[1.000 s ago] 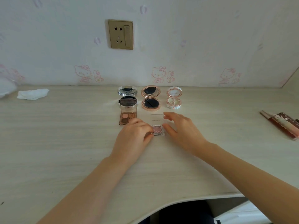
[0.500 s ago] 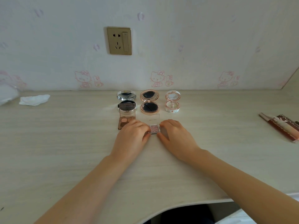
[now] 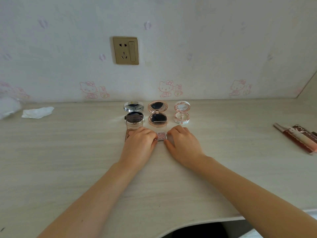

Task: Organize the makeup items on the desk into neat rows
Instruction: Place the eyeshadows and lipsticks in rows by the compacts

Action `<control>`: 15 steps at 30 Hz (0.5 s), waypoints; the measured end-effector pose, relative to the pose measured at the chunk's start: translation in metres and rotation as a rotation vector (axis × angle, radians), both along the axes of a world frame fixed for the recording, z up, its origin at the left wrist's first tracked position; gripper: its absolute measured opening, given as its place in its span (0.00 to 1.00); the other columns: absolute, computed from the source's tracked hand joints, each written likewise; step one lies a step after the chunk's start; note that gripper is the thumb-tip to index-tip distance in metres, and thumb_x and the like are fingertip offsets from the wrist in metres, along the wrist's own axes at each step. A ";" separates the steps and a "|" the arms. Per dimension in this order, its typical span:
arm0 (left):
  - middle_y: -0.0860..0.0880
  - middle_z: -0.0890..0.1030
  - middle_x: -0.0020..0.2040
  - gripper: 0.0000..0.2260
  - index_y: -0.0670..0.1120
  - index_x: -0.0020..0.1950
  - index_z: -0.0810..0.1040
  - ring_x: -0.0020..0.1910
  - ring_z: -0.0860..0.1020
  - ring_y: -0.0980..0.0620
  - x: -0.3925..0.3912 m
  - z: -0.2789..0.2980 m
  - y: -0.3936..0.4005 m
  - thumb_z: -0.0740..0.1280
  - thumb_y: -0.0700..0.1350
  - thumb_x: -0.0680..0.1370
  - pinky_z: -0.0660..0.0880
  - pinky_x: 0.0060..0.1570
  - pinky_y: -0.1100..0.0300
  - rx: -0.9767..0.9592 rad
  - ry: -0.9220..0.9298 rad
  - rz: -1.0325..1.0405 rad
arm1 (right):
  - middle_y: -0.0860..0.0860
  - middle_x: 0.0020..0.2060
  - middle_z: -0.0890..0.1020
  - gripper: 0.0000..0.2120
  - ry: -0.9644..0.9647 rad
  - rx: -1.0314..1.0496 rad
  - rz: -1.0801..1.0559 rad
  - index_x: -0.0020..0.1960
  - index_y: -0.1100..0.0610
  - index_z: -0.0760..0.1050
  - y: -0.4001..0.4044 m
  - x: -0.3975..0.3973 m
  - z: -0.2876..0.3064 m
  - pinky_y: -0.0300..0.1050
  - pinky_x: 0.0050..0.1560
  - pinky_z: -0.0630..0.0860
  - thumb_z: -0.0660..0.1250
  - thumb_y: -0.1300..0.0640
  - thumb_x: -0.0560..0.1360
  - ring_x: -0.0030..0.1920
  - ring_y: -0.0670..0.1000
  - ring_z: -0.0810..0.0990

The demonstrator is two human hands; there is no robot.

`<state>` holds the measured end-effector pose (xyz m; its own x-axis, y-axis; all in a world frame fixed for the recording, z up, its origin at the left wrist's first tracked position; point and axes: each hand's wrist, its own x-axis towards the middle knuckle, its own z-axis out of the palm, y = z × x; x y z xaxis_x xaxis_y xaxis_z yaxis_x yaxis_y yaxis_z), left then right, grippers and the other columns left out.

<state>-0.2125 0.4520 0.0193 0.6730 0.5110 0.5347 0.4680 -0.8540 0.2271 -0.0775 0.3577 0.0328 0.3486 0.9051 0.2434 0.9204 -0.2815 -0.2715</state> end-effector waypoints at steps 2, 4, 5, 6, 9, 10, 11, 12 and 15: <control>0.52 0.82 0.43 0.02 0.45 0.44 0.82 0.48 0.78 0.49 0.000 0.000 0.000 0.72 0.41 0.73 0.74 0.45 0.55 -0.003 0.001 -0.003 | 0.52 0.57 0.75 0.15 -0.003 0.000 -0.002 0.58 0.58 0.74 0.000 0.000 0.000 0.46 0.54 0.70 0.60 0.49 0.78 0.59 0.55 0.72; 0.52 0.83 0.44 0.02 0.45 0.44 0.82 0.48 0.78 0.49 0.000 0.000 -0.001 0.72 0.41 0.73 0.75 0.45 0.55 -0.002 -0.001 -0.003 | 0.51 0.57 0.74 0.15 0.001 -0.004 0.001 0.58 0.57 0.74 0.000 -0.001 0.001 0.46 0.53 0.70 0.60 0.48 0.79 0.59 0.54 0.72; 0.52 0.83 0.44 0.02 0.45 0.44 0.82 0.48 0.78 0.49 0.000 0.000 -0.002 0.72 0.41 0.72 0.75 0.46 0.55 0.002 -0.004 -0.002 | 0.51 0.58 0.74 0.15 0.003 -0.006 0.004 0.58 0.57 0.74 0.000 0.000 0.001 0.47 0.53 0.70 0.59 0.48 0.79 0.59 0.54 0.72; 0.52 0.83 0.45 0.02 0.45 0.44 0.83 0.48 0.78 0.49 -0.001 0.000 -0.003 0.72 0.41 0.72 0.75 0.46 0.55 0.005 -0.006 -0.001 | 0.52 0.58 0.74 0.15 0.004 -0.010 0.007 0.59 0.57 0.74 -0.001 0.000 0.002 0.47 0.54 0.70 0.59 0.48 0.79 0.59 0.54 0.71; 0.53 0.82 0.46 0.04 0.45 0.45 0.83 0.49 0.78 0.49 -0.002 0.002 -0.006 0.73 0.41 0.71 0.74 0.46 0.55 0.018 0.009 0.008 | 0.51 0.60 0.73 0.16 0.004 -0.028 0.004 0.61 0.57 0.73 -0.005 0.002 0.003 0.46 0.55 0.70 0.58 0.49 0.79 0.61 0.53 0.70; 0.53 0.82 0.46 0.04 0.45 0.45 0.82 0.49 0.78 0.49 -0.002 0.003 -0.007 0.73 0.41 0.71 0.74 0.47 0.56 0.021 0.016 0.008 | 0.51 0.61 0.73 0.16 0.007 -0.034 0.000 0.62 0.57 0.72 -0.007 0.003 0.004 0.46 0.55 0.70 0.58 0.49 0.79 0.61 0.53 0.70; 0.53 0.82 0.46 0.04 0.45 0.45 0.83 0.49 0.78 0.49 -0.002 0.004 -0.009 0.73 0.40 0.71 0.75 0.47 0.56 0.021 0.022 0.005 | 0.51 0.61 0.72 0.16 0.008 -0.040 -0.003 0.62 0.57 0.72 -0.009 0.004 0.004 0.46 0.55 0.70 0.58 0.49 0.80 0.62 0.53 0.70; 0.52 0.83 0.46 0.05 0.45 0.45 0.83 0.49 0.78 0.49 -0.002 0.005 -0.011 0.73 0.40 0.71 0.76 0.47 0.55 0.019 0.026 -0.003 | 0.50 0.62 0.72 0.17 0.008 -0.046 -0.005 0.63 0.56 0.71 -0.013 0.005 0.004 0.46 0.56 0.70 0.58 0.49 0.80 0.62 0.53 0.70; 0.51 0.83 0.44 0.04 0.44 0.46 0.82 0.49 0.78 0.48 0.001 0.009 -0.021 0.72 0.40 0.72 0.77 0.45 0.54 0.018 0.015 -0.044 | 0.49 0.64 0.71 0.17 -0.001 -0.057 -0.005 0.66 0.55 0.70 -0.025 0.010 0.006 0.45 0.57 0.69 0.57 0.49 0.80 0.64 0.53 0.69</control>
<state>-0.2113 0.4306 0.0285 0.7028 0.4710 0.5331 0.4331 -0.8778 0.2047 -0.0676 0.3329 0.0384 0.3531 0.9158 0.1916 0.9192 -0.3014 -0.2534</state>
